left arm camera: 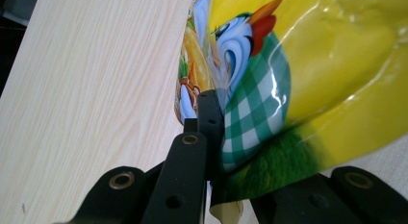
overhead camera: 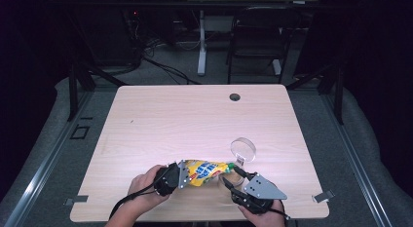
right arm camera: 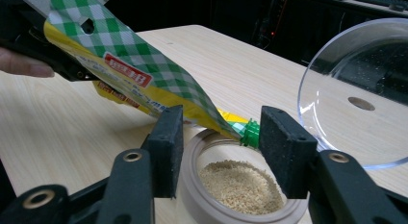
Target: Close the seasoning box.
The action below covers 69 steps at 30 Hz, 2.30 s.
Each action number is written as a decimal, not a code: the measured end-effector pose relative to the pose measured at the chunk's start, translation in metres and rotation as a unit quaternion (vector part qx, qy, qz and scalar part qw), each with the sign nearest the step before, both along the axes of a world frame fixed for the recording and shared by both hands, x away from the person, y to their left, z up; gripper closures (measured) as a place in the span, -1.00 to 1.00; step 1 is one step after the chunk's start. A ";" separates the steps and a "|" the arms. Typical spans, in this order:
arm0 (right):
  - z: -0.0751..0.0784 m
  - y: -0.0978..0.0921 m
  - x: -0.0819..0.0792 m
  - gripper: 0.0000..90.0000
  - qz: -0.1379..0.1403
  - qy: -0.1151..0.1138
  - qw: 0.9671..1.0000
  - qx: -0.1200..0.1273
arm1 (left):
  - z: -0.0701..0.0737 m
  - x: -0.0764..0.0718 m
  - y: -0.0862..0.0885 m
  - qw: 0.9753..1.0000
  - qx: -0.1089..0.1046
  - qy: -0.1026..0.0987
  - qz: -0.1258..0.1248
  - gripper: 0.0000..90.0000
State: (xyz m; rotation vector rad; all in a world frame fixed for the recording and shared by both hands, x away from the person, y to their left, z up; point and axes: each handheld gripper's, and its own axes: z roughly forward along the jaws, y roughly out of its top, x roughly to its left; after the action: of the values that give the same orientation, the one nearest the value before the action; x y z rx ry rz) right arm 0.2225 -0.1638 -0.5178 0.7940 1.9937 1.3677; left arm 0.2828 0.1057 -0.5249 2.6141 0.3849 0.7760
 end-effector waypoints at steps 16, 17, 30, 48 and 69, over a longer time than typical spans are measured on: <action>-0.002 -0.004 0.002 0.08 -0.008 0.008 1.000 0.007 | -0.002 0.003 0.011 0.999 -0.051 0.016 0.012 0.95; -0.002 -0.004 0.002 0.08 -0.008 0.008 1.000 0.007 | -0.002 0.004 0.012 0.998 -0.056 0.021 0.015 0.95; -0.001 -0.008 0.004 0.08 -0.012 0.014 1.000 0.008 | -0.007 0.017 0.038 0.984 -0.158 0.062 0.061 0.93; 0.000 -0.012 0.007 0.09 -0.015 0.016 1.000 0.020 | -0.013 0.030 0.072 0.958 -0.237 0.097 0.125 0.91; 0.000 -0.013 0.008 0.09 -0.013 0.019 0.999 0.021 | -0.025 0.038 0.101 0.931 -0.298 0.129 0.167 0.63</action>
State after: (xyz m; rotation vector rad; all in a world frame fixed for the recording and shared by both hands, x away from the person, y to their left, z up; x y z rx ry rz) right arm 0.2309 -0.1764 -0.5181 0.8694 1.9818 1.3934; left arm 0.3204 0.2064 -0.5495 2.0865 0.9907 0.3264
